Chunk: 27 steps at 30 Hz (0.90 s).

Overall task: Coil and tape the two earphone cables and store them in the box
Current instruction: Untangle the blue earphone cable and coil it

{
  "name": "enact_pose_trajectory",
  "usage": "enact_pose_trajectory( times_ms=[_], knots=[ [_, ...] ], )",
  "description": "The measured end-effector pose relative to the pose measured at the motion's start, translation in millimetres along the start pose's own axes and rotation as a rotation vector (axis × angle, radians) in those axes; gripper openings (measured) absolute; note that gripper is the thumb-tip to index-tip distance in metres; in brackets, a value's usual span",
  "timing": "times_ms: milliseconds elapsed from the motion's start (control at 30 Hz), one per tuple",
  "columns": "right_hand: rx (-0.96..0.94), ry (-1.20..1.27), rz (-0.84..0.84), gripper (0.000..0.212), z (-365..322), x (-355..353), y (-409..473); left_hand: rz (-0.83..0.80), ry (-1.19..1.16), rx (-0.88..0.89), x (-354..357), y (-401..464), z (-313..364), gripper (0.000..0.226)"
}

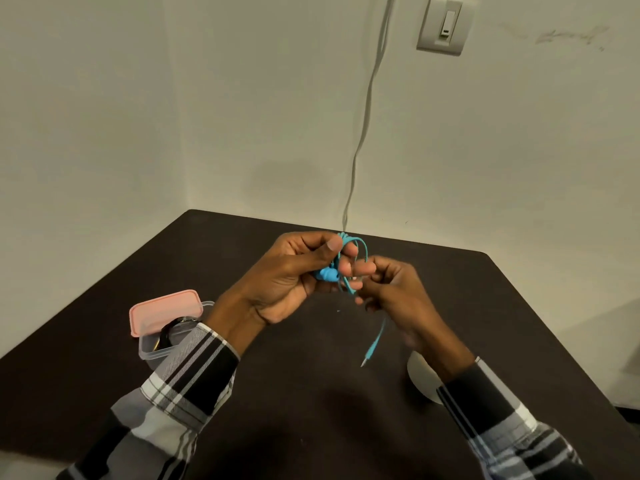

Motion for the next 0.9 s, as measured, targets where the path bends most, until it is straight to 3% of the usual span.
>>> enact_pose_trajectory(
  times_ms=[133,233,433,600,767,900],
  knots=[
    [0.091,0.046,-0.048,0.01,15,11,-19,0.118,0.131,-0.017,-9,5,-4,0.023],
    [0.07,-0.05,-0.075,0.012,16,14,-29,0.151,0.284,-0.029,-12,7,-7,0.028],
    [-0.09,-0.595,-0.17,0.018,-6,3,-43,0.152,0.545,-0.013,-18,7,-9,0.022],
    [-0.44,-1.042,-0.096,0.022,-42,-3,-47,0.102,0.69,-0.054,-10,11,-17,0.018],
    [-0.805,-1.177,-0.088,0.017,-62,1,-37,-0.009,0.702,-0.095,-2,10,-18,0.023],
    [-0.92,-1.173,-0.122,0.016,-55,-3,-25,-0.094,0.629,-0.16,-1,3,-17,0.025]
  ],
)
Point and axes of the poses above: each hand's wrist, its own y-axis towards the middle knuckle, its own x-axis out of the palm, z = x × y, the point moved 2 cm from there along y, towards the middle knuckle, and after that the axes turned 15 degrees about y, right-handed, at the moved point
